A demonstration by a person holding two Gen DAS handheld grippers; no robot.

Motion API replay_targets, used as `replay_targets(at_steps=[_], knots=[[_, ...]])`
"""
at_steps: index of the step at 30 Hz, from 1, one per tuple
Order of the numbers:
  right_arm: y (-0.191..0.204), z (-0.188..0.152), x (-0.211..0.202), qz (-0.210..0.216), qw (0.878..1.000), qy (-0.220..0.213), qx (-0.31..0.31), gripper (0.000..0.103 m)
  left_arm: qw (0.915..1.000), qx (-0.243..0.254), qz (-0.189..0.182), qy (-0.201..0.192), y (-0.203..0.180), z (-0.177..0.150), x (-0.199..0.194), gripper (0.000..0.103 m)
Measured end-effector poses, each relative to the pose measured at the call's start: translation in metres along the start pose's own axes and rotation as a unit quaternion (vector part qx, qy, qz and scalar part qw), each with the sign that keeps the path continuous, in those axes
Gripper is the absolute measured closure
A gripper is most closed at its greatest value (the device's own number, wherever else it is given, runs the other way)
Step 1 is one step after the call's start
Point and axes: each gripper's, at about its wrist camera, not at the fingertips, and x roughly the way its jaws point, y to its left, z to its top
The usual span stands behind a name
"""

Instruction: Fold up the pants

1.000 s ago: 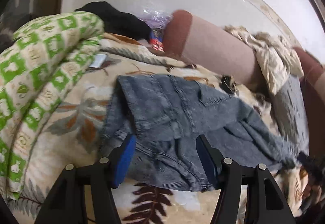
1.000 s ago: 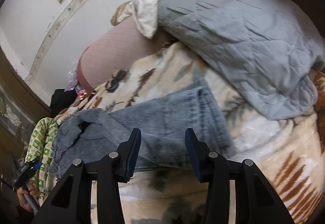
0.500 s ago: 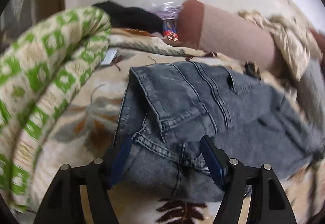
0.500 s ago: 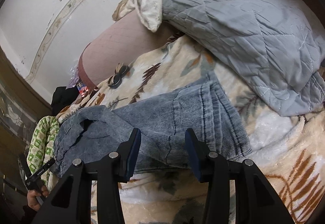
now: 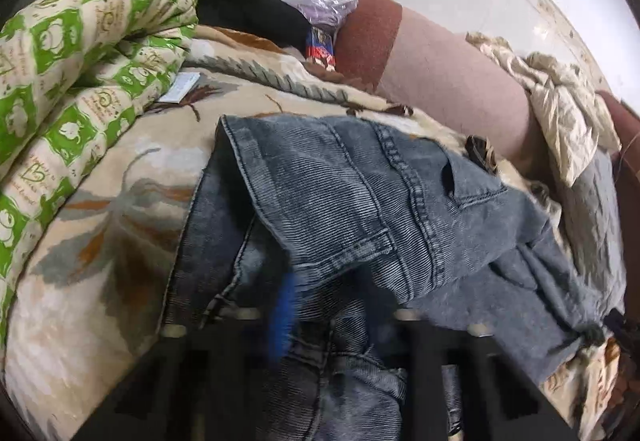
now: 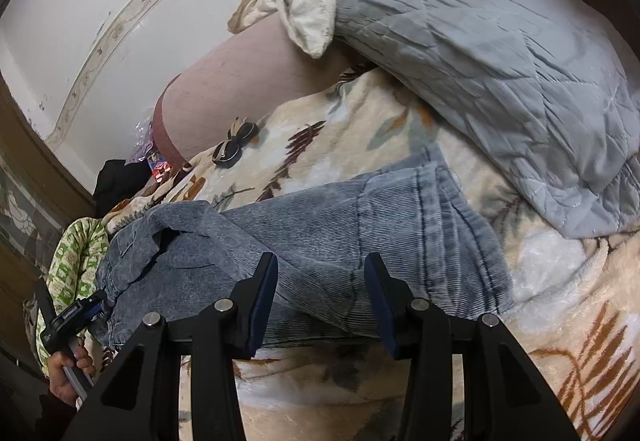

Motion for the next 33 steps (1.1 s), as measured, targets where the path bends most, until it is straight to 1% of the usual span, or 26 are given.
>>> replay_targets(at_steps=[1,2,5,8,12,16,20,24,25,26,29,31,33], knots=[[0.002,0.000,0.001,-0.001,1.000,0.000,-0.005,0.057,1.0000,0.003,-0.001,-0.001,0.001,-0.001,-0.001,0.090],[0.004,-0.001,0.001,-0.004,1.000,-0.001,-0.010,0.057,1.0000,0.006,-0.001,-0.001,0.001,-0.001,-0.002,0.095],[0.005,-0.001,0.002,-0.010,1.000,0.000,-0.016,0.057,1.0000,0.005,-0.003,-0.003,0.004,0.000,-0.004,0.096],[-0.001,-0.001,0.001,-0.011,1.000,0.003,-0.002,0.057,1.0000,0.005,0.000,-0.004,0.005,-0.002,-0.007,0.096],[-0.011,-0.001,-0.009,0.011,1.000,-0.004,0.025,0.057,0.9997,-0.020,-0.011,-0.012,0.014,0.000,-0.014,0.096],[-0.025,-0.001,-0.021,0.037,0.997,-0.015,0.062,0.057,0.9980,-0.038,-0.032,-0.040,0.021,0.005,-0.033,0.096],[-0.041,-0.001,-0.021,0.052,0.993,-0.008,0.104,0.057,0.9938,-0.064,-0.062,-0.067,0.033,0.011,-0.056,0.096],[-0.056,0.004,-0.023,0.031,0.990,-0.018,0.135,0.057,0.9930,-0.073,-0.063,-0.069,0.040,0.012,-0.064,0.096],[-0.060,0.006,-0.022,0.029,0.989,-0.021,0.142,0.055,0.9926,-0.076,-0.066,-0.068,0.043,0.012,-0.067,0.096],[-0.064,0.009,-0.022,0.022,0.989,-0.022,0.147,0.049,0.9927,-0.075,-0.065,-0.069,0.045,0.012,-0.070,0.096],[-0.068,0.018,-0.017,0.002,0.991,-0.028,0.134,0.047,0.9930,-0.073,-0.064,-0.068,0.051,0.011,-0.079,0.096],[-0.071,0.029,-0.010,0.001,0.992,-0.034,0.120,0.047,0.9937,-0.069,-0.062,-0.062,0.056,0.007,-0.085,0.096],[-0.076,0.036,-0.001,0.003,0.993,-0.033,0.114,0.047,0.9949,-0.062,-0.053,-0.061,0.061,0.002,-0.091,0.096]])
